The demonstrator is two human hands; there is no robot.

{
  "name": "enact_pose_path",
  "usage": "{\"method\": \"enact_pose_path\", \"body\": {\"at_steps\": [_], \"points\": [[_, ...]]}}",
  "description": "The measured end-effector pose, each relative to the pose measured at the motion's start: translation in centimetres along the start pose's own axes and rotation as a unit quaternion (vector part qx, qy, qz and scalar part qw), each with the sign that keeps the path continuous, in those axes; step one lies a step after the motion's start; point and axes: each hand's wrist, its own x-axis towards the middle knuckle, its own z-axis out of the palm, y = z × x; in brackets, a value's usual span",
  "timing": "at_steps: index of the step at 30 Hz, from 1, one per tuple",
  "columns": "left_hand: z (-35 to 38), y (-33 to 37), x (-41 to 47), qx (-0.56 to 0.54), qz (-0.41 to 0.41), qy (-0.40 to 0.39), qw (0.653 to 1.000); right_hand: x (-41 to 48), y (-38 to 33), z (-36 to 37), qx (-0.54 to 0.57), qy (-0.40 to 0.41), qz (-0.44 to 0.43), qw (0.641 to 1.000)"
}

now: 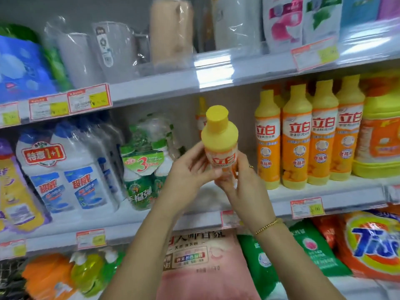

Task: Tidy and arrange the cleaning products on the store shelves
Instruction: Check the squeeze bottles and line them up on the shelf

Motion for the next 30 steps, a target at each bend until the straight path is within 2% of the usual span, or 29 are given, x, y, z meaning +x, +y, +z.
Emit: {"method": "enact_pose_path", "body": {"at_steps": [5,10,13,18,25,30], "points": [[0.0,-5.5,5.7,0.028,-0.119,0.190,0.974,3.8,2.4,1.2,-0.094,-0.050,0.101,0.989],[-0.4,-8.9,10.0,0.127,-0.169,0.245,0.946,7.5,4.0,2.8,-0.101,-0.074,0.210,0.970],[-0.5,-10.9,12.4,0.166,-0.190,0.238,0.938,9.9,5.3,3.7,-0.125,-0.067,0.238,0.961],[-1.2,-16.7,16.8,0.201,-0.213,0.242,0.925,12.6,7.2,5.0,-0.210,-0.073,0.238,0.946],[-0.9,-16.1,16.7,0.266,-0.205,0.238,0.912,14.9,8.4,6.5,-0.135,-0.070,0.267,0.951],[-0.3,-15.9,15.8,0.339,-0.149,0.191,0.909,15.3,9.1,7.0,-0.113,-0.079,0.266,0.954]]}}
